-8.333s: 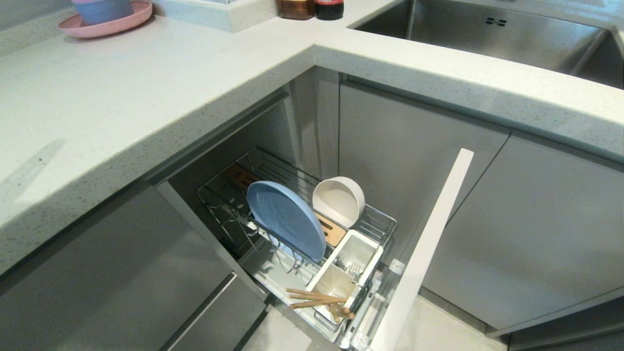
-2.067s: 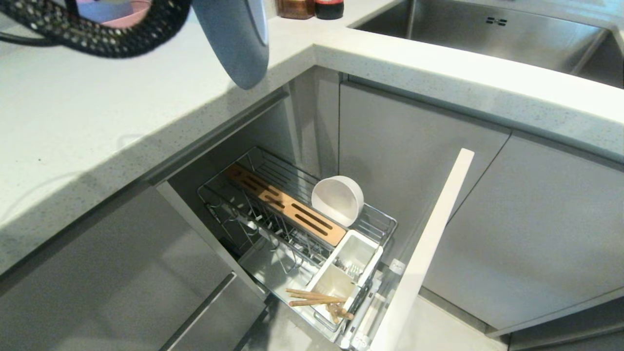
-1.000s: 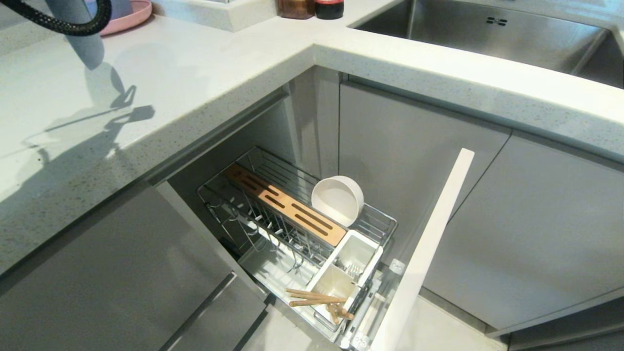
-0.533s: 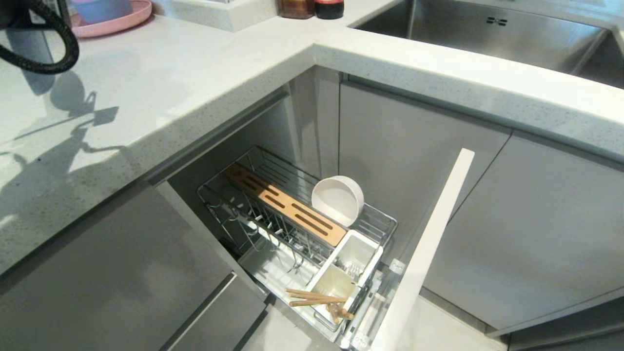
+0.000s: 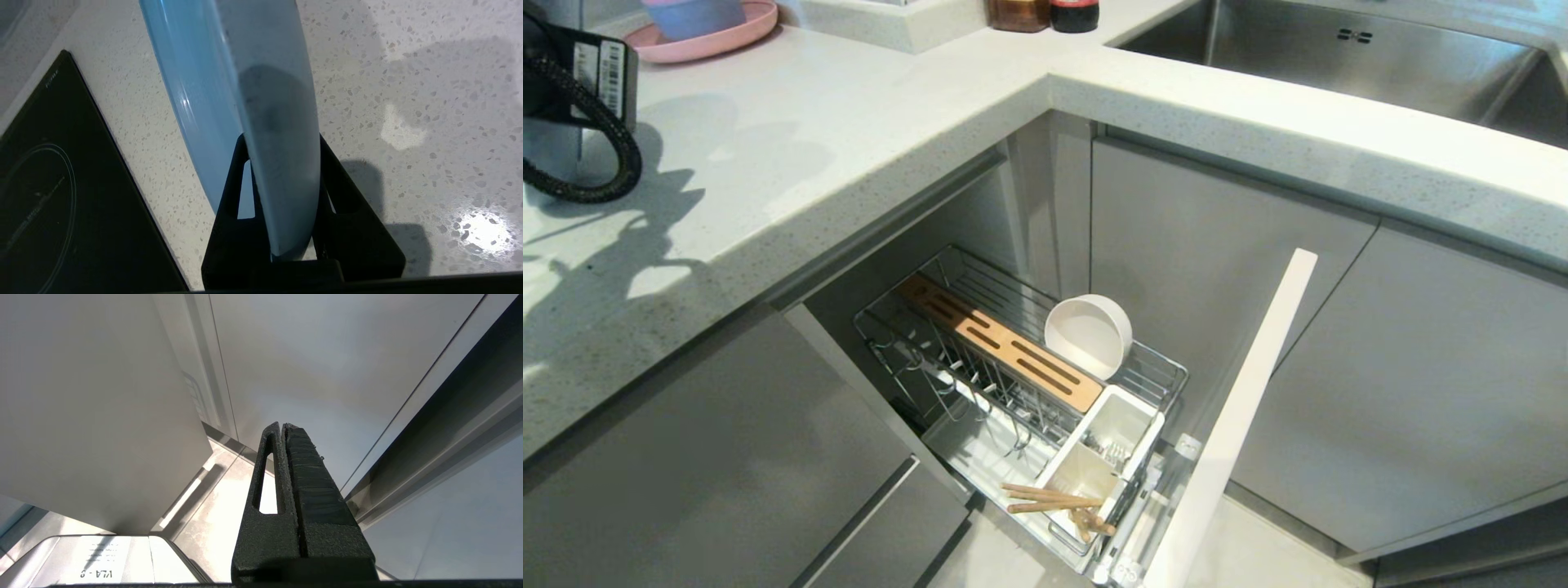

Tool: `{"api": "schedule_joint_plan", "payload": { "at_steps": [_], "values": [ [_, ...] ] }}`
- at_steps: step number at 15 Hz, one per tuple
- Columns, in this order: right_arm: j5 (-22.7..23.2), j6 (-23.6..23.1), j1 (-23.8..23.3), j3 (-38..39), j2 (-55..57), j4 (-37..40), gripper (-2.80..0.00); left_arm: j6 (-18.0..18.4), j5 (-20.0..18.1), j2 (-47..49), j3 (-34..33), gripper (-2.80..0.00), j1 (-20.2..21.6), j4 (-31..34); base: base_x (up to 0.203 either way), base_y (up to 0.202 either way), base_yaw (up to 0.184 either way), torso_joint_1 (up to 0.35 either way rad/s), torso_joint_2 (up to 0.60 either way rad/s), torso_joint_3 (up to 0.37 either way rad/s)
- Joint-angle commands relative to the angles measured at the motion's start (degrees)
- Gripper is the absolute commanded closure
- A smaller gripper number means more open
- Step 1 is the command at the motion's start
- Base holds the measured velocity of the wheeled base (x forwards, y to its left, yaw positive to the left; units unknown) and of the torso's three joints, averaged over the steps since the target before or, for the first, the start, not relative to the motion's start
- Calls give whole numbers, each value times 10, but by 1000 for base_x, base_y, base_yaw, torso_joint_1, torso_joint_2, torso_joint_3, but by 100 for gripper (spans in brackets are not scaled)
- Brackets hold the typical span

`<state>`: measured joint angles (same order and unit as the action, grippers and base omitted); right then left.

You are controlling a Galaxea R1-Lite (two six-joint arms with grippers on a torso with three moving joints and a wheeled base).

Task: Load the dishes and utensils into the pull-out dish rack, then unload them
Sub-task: Take the plate out of the cupboard

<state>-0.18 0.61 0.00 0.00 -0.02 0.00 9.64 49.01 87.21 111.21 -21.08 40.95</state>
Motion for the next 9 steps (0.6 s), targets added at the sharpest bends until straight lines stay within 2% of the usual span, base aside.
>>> {"api": "schedule_joint_plan", "payload": {
  "at_steps": [1,9],
  "values": [
    [0,0,0,1,0,0,0,7,3,18,0,0,0,1,0,0,0,0,0,0],
    [0,0,0,1,0,0,0,67,2,36,-1,0,-5,17,0,0,0,0,0,0]
  ]
}}
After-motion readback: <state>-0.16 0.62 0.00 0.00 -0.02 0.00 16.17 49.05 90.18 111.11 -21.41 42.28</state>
